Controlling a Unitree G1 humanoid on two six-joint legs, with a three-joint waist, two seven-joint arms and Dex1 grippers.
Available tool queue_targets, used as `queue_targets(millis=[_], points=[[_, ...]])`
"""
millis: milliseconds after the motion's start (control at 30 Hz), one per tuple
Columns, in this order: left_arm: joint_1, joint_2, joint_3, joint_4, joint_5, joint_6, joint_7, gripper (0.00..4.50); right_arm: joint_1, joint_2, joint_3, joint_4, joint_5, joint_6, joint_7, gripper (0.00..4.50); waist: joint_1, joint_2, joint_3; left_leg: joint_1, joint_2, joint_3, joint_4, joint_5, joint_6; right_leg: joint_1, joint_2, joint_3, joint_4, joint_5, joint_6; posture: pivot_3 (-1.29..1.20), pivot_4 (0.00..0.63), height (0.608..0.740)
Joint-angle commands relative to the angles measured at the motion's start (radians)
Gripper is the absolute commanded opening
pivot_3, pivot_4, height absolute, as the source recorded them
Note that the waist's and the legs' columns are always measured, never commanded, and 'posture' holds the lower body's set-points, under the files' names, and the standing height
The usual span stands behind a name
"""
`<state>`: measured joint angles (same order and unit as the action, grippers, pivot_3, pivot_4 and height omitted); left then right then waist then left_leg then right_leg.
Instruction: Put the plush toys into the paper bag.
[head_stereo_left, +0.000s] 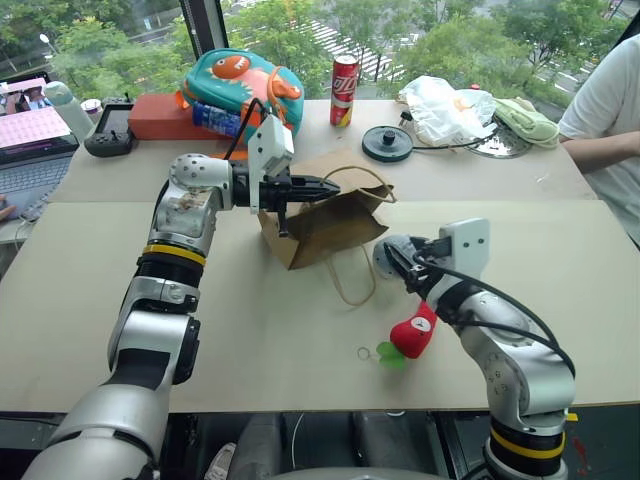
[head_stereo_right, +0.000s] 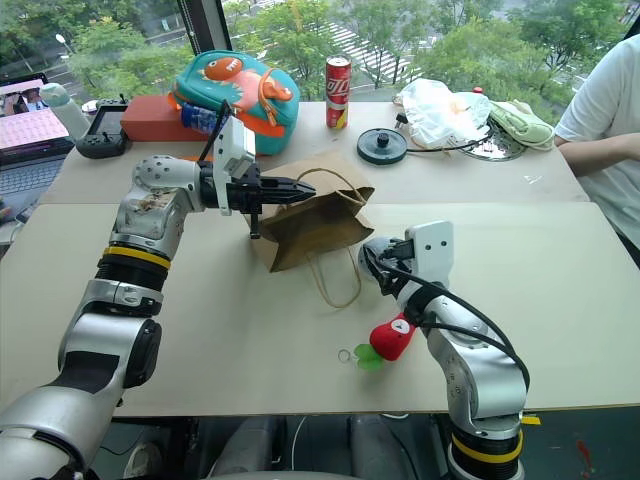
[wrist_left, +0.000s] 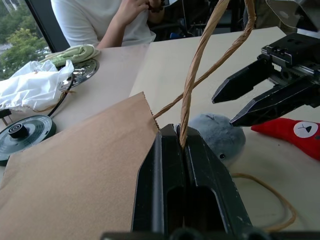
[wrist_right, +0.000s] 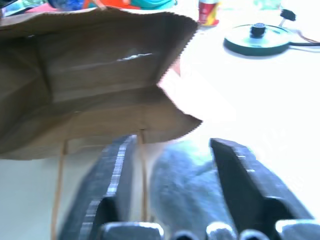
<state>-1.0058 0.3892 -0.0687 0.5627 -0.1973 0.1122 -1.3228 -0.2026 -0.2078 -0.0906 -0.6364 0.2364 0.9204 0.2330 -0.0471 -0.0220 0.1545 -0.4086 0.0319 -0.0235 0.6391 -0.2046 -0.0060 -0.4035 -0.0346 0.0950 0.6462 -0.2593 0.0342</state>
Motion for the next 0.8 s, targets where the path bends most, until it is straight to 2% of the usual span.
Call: queue_targets(millis=[33, 267, 467, 533, 567, 800], points=[[-0.008, 0.002, 0.005, -0.023, -0.020, -0.003, 0.003, 0.00, -0.028, -0.008, 0.023, 0.041, -0.027, 0.001, -0.035, 4.35, 0.002, 0.000, 0.000, 0.000, 0.000, 0.000, 0.000, 0.000, 0.000, 0.000, 0.000, 0.000, 0.000, 0.000, 0.000, 0.00, 0.150, 0.739], [-0.016, -0.003, 0.006, -0.015, -0.018, -0.008, 0.011, 0.00, -0.047, 0.031, 0.052, 0.154, -0.040, 0.008, -0.082, 4.44, 0.003, 0.000, 0.000, -0.002, 0.000, 0.000, 0.000, 0.000, 0.000, 0.000, 0.000, 0.000, 0.000, 0.000, 0.000, 0.00, 0.150, 0.739], [-0.021, -0.001, 0.009, -0.014, -0.019, -0.007, 0.018, 0.00, -0.055, 0.061, 0.022, 0.249, -0.051, -0.031, -0.128, 4.44, 0.002, 0.000, 0.000, -0.001, 0.000, 0.000, 0.000, 0.000, 0.000, 0.000, 0.000, 0.000, 0.000, 0.000, 0.000, 0.00, 0.150, 0.739], [-0.021, -0.002, 0.009, -0.014, -0.019, -0.007, 0.020, 0.00, -0.057, 0.062, 0.021, 0.255, -0.054, -0.040, -0.135, 3.92, 0.002, 0.000, 0.000, -0.001, 0.000, 0.000, 0.000, 0.000, 0.000, 0.000, 0.000, 0.000, 0.000, 0.000, 0.000, 0.00, 0.150, 0.739], [-0.021, -0.002, 0.009, -0.015, -0.019, -0.007, 0.020, 0.00, -0.056, 0.063, 0.020, 0.257, -0.058, -0.052, -0.140, 3.81, 0.002, 0.000, 0.000, -0.001, 0.000, 0.000, 0.000, 0.000, 0.000, 0.000, 0.000, 0.000, 0.000, 0.000, 0.000, 0.00, 0.150, 0.739], [-0.022, -0.002, 0.009, -0.010, -0.019, -0.010, 0.025, 0.00, -0.064, 0.070, 0.010, 0.232, -0.045, -0.086, -0.134, 1.59, 0.002, 0.000, 0.000, -0.001, 0.000, 0.000, 0.000, 0.000, 0.000, 0.000, 0.000, 0.000, 0.000, 0.000, 0.000, 0.00, 0.150, 0.739]])
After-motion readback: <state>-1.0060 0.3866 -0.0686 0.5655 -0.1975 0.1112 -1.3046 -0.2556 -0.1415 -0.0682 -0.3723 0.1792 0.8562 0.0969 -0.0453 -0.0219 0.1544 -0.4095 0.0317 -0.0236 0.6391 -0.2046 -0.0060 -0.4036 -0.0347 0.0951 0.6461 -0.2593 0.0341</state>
